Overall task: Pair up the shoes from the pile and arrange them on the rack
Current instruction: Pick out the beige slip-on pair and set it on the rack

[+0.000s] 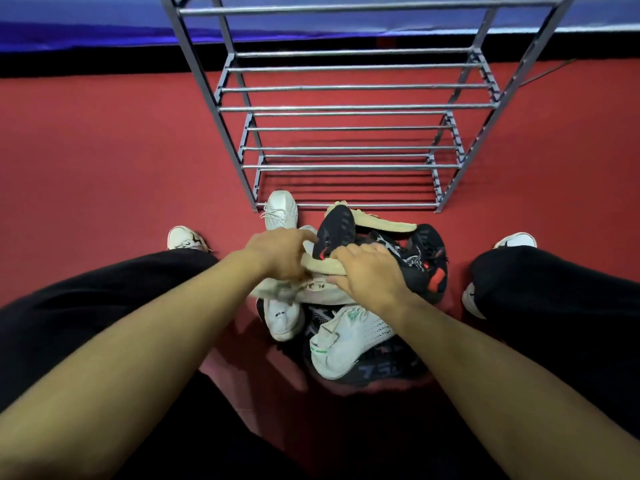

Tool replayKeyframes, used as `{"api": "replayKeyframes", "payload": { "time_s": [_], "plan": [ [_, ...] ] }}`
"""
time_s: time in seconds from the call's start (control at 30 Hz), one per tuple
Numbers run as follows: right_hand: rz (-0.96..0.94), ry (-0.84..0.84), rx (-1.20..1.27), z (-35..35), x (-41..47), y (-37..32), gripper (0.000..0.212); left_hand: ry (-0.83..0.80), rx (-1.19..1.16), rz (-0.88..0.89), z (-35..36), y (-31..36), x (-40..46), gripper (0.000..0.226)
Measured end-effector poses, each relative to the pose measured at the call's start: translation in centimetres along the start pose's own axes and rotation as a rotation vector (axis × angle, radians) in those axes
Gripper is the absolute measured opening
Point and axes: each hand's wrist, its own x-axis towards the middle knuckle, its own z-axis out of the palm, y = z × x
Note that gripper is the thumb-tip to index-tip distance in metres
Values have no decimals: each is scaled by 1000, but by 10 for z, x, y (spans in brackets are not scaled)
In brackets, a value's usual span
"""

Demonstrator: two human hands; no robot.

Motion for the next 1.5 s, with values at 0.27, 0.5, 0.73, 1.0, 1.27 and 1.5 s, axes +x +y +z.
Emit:
{"api": "replayKeyframes", "payload": {
  "time_s": [0.27, 0.5, 0.73, 1.0, 1.27, 1.5],
  "plan": [
    [811, -57, 932, -5, -15, 14, 41, 364, -895, -287, 29, 1, -13, 61],
    [875, -122, 1145, 2, -12, -5, 42, -158, -1466, -278, 48, 35, -21, 35],
    [661, 31, 406, 9, -20, 12, 38, -21, -1566, -450, 53, 13, -15, 24],
    [748, -244, 72, 46, -37, 72, 47, -87, -1550, -347, 59, 5, -15, 31],
    [915, 230, 202, 23, -56, 96, 54, -41, -1582, -367, 58, -7, -14, 31],
    [483, -159, -162, 29, -58, 47, 44, -40, -1598, -418, 59, 7, -12, 29]
  ]
}}
